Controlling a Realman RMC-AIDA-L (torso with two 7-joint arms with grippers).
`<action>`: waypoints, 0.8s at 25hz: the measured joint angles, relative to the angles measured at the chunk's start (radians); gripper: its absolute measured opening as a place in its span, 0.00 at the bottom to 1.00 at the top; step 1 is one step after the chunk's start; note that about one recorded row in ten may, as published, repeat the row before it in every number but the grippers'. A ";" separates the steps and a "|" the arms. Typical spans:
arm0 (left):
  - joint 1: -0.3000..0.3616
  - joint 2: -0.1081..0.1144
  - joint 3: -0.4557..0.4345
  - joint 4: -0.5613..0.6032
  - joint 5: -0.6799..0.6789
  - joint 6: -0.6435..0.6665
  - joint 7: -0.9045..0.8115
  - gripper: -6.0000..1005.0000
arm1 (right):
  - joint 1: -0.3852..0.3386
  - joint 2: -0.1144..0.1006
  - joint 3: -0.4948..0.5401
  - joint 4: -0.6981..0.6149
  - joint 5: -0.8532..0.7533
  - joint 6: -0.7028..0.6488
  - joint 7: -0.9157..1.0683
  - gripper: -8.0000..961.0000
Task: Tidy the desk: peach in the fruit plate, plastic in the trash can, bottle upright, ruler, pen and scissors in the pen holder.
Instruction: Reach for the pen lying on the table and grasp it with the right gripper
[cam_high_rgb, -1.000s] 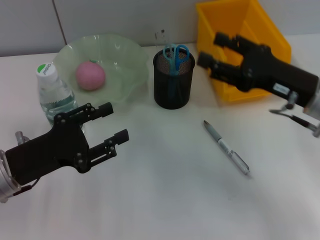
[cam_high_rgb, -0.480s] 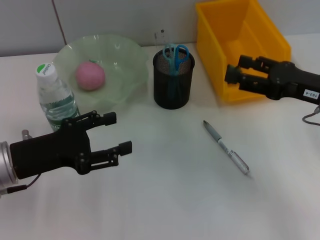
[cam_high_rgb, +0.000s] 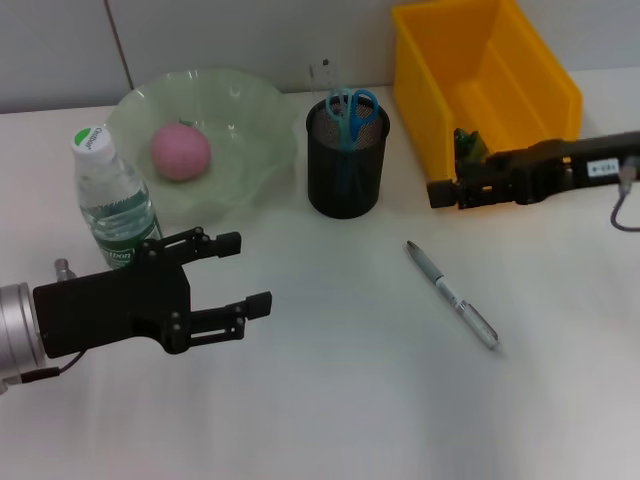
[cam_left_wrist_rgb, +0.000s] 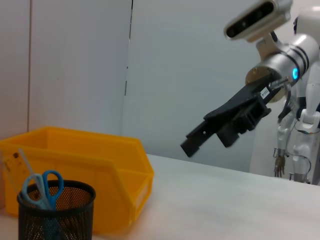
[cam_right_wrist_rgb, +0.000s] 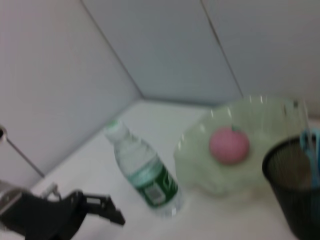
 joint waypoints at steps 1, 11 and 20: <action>0.000 0.000 0.000 0.002 0.000 0.000 0.000 0.80 | 0.040 -0.001 -0.002 -0.041 -0.084 -0.039 0.085 0.82; -0.002 0.001 -0.001 0.006 0.001 -0.009 0.011 0.80 | 0.263 -0.006 -0.017 -0.102 -0.479 -0.225 0.416 0.82; -0.004 0.000 0.003 0.002 0.001 -0.027 0.060 0.80 | 0.451 -0.001 -0.103 0.087 -0.737 -0.269 0.519 0.82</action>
